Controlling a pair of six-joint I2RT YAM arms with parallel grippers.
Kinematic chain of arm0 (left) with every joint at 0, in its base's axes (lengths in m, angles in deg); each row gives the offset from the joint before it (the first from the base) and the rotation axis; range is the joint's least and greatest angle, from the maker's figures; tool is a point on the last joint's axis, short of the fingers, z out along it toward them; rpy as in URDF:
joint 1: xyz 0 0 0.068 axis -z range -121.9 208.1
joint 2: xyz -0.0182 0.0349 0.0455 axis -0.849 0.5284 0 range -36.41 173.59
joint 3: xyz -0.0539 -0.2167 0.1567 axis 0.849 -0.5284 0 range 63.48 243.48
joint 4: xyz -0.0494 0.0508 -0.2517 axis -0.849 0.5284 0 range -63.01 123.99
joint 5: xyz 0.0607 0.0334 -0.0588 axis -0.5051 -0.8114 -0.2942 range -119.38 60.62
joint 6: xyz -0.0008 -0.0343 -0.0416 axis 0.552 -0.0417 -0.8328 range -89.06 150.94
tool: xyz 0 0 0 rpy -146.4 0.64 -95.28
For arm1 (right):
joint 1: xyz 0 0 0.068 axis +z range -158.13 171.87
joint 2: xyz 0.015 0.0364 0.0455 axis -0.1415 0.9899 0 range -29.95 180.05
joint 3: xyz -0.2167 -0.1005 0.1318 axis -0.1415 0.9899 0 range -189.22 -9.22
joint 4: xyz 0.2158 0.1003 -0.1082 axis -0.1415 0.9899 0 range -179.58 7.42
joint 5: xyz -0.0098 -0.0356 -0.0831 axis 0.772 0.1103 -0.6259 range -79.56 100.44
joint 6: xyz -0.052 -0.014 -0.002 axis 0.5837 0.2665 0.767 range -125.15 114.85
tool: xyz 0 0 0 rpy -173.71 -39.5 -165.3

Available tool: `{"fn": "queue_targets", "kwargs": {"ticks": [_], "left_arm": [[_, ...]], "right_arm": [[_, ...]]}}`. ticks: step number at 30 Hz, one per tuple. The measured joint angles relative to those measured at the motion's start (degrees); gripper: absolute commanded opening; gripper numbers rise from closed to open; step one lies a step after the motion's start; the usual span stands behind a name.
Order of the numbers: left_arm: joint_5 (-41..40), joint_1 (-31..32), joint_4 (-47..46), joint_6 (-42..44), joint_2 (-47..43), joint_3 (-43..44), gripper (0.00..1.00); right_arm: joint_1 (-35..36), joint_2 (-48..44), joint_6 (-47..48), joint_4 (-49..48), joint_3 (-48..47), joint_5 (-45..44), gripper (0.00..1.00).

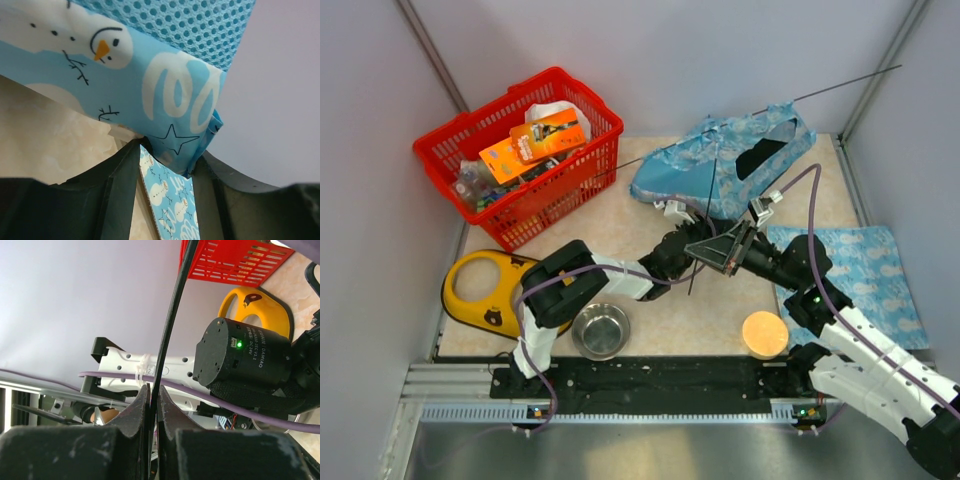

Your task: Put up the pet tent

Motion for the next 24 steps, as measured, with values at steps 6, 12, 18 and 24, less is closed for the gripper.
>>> {"fn": "queue_targets", "kwargs": {"ticks": [6, 12, 18, 24], "left_arm": [[0.09, 0.00, -1.70, 0.79, 0.13, 0.26, 0.09], [0.11, 0.00, -3.56, 2.47, 0.24, 0.28, 0.00], [1.49, -0.07, -8.20, 3.56, 0.24, -2.19, 0.00], [4.66, -0.42, -10.05, 4.31, -1.20, -7.37, 0.00]], "right_arm": [[0.00, -0.15, 0.00, 0.04, 0.00, -0.20, 0.00], [0.00, -0.59, 0.04, 0.37, 0.42, -0.39, 0.00], [0.00, -2.21, 2.27, 2.32, 0.63, -1.44, 0.00], [0.13, -4.61, 6.34, 3.39, 0.72, -3.13, 0.00]]}}
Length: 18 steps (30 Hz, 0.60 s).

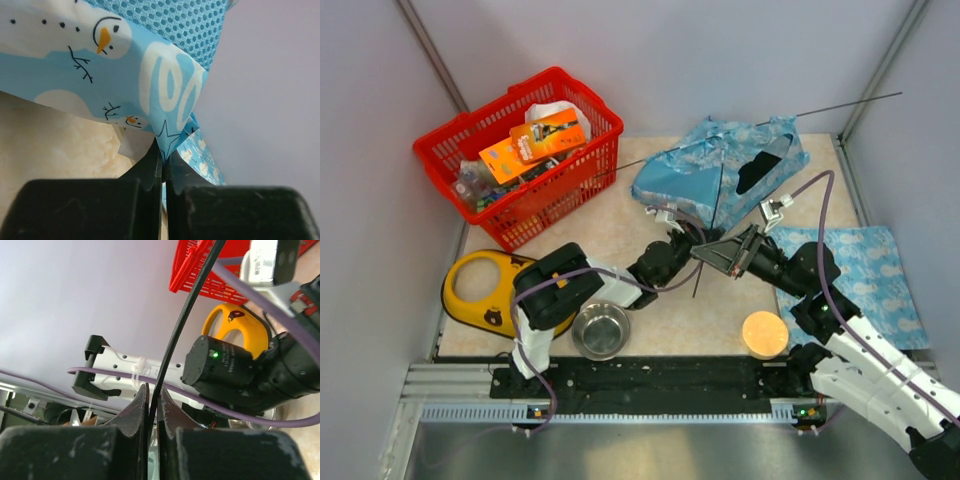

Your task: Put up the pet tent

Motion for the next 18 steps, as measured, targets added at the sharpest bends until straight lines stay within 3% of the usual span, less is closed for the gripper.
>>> {"fn": "queue_targets", "kwargs": {"ticks": [9, 18], "left_arm": [[4.61, -0.70, -1.05, 0.22, -7.41, -6.12, 0.00], [7.91, -0.79, 4.22, 0.20, -10.60, -8.57, 0.00]], "right_arm": [[0.39, 0.11, 7.85, -0.39, 1.88, -3.93, 0.00], [0.44, 0.50, 14.25, -1.53, 3.85, -10.34, 0.00]]}}
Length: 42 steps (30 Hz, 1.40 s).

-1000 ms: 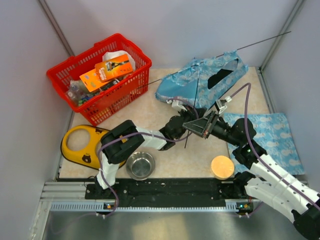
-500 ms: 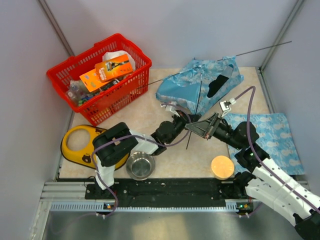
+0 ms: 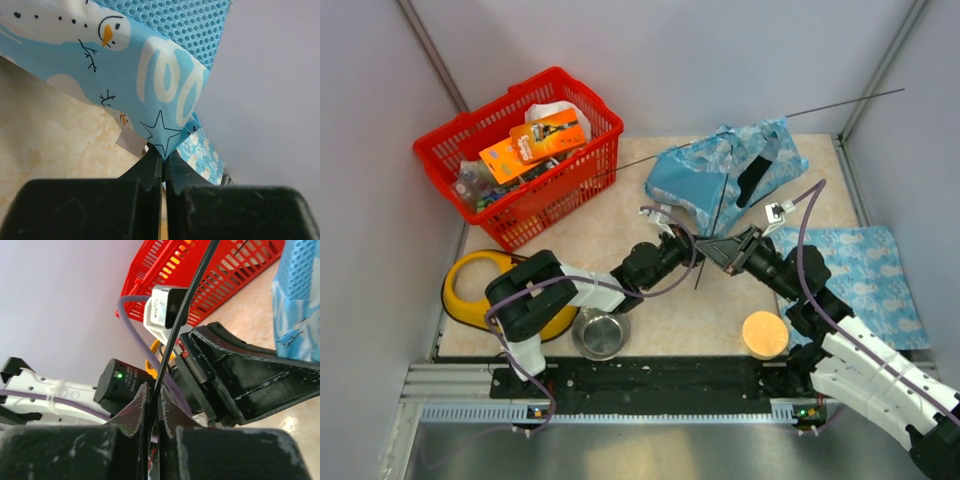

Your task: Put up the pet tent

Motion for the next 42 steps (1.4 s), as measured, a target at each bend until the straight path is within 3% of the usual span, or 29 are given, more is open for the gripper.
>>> {"fn": "queue_targets", "kwargs": {"ticks": [19, 42], "left_arm": [[2.58, -1.79, 6.38, -0.50, -4.02, -2.71, 0.00], [11.15, -4.79, 8.90, -1.57, -8.17, -6.10, 0.00]], "right_arm": [[0.09, 6.86, 9.33, -5.33, 0.74, -8.87, 0.00], [0.09, 17.16, 14.49, -13.75, -0.59, -9.31, 0.00]]}}
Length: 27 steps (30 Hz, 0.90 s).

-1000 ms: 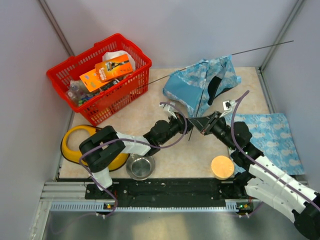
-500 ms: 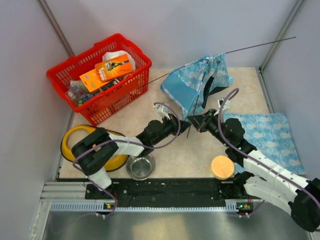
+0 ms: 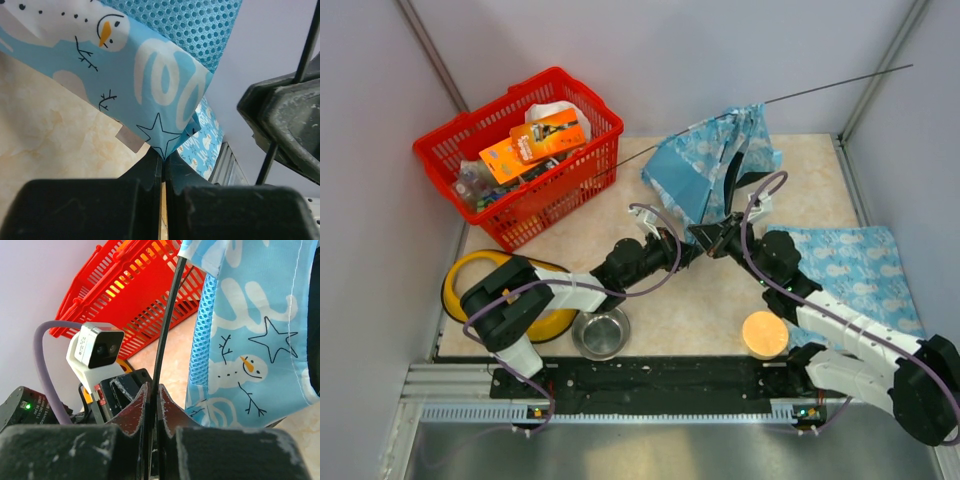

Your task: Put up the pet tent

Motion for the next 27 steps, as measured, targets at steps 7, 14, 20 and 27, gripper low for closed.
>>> {"fn": "queue_targets", "kwargs": {"ticks": [7, 14, 20, 27], "left_arm": [[0.26, -0.07, 0.63, -0.66, -0.90, -0.04, 0.00], [0.22, -0.26, 1.73, -1.22, -2.10, -0.59, 0.00], [-0.17, -0.33, 2.54, -1.68, -2.19, -0.59, 0.00], [-1.03, -0.59, 7.04, -5.60, -2.95, 0.00, 0.00]], "right_arm": [[0.00, 3.37, 0.52, -3.98, -0.07, -0.13, 0.00], [0.00, 6.62, 0.63, -7.65, -0.09, -0.76, 0.00], [0.00, 8.81, 0.66, -9.38, -0.39, -0.72, 0.00], [0.00, 8.96, 2.10, -8.85, -0.37, 0.94, 0.05]]}}
